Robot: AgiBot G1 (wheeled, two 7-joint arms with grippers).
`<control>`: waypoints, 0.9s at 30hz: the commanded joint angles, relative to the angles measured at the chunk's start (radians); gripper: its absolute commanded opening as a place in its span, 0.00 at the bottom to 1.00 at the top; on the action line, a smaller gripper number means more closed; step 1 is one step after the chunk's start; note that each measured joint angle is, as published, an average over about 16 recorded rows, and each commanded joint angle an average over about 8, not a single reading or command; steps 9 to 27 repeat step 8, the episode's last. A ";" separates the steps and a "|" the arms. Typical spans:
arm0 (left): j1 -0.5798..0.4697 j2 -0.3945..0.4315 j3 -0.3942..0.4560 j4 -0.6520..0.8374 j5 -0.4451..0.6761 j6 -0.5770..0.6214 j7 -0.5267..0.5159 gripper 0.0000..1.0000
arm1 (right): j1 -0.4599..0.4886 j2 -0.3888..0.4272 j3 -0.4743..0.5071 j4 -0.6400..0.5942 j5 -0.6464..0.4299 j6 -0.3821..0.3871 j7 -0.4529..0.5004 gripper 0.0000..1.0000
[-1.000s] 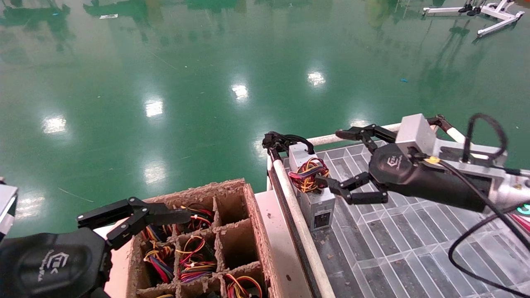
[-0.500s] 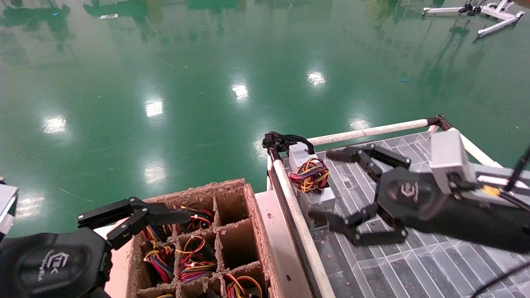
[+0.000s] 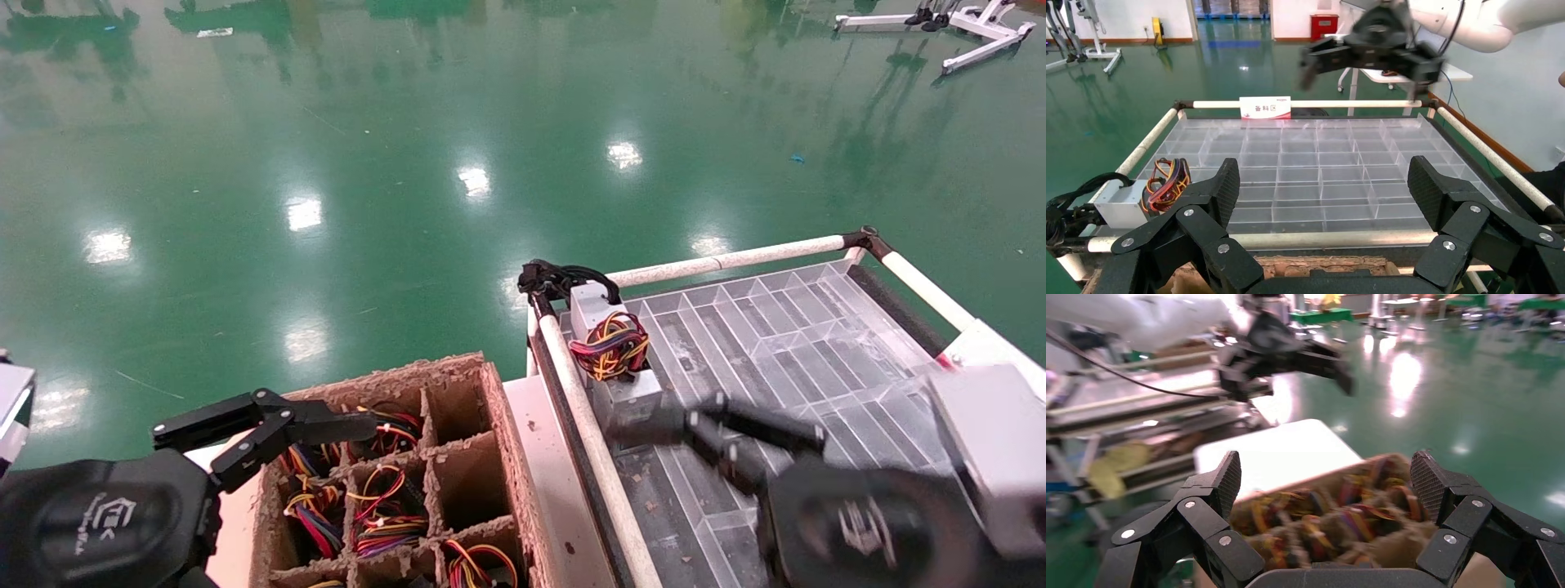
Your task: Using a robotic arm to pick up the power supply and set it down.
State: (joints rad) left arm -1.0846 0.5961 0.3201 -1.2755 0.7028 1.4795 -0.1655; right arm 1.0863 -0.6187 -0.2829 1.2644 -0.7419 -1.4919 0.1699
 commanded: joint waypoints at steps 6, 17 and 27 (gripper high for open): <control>0.000 0.000 0.000 0.000 0.000 0.000 0.000 1.00 | -0.037 0.022 0.011 0.062 0.038 -0.013 0.034 1.00; 0.000 0.000 0.000 0.000 0.000 0.000 0.000 1.00 | -0.036 0.022 0.011 0.059 0.037 -0.012 0.033 1.00; 0.000 0.000 0.000 0.000 0.000 0.000 0.000 1.00 | -0.036 0.022 0.011 0.059 0.037 -0.012 0.033 1.00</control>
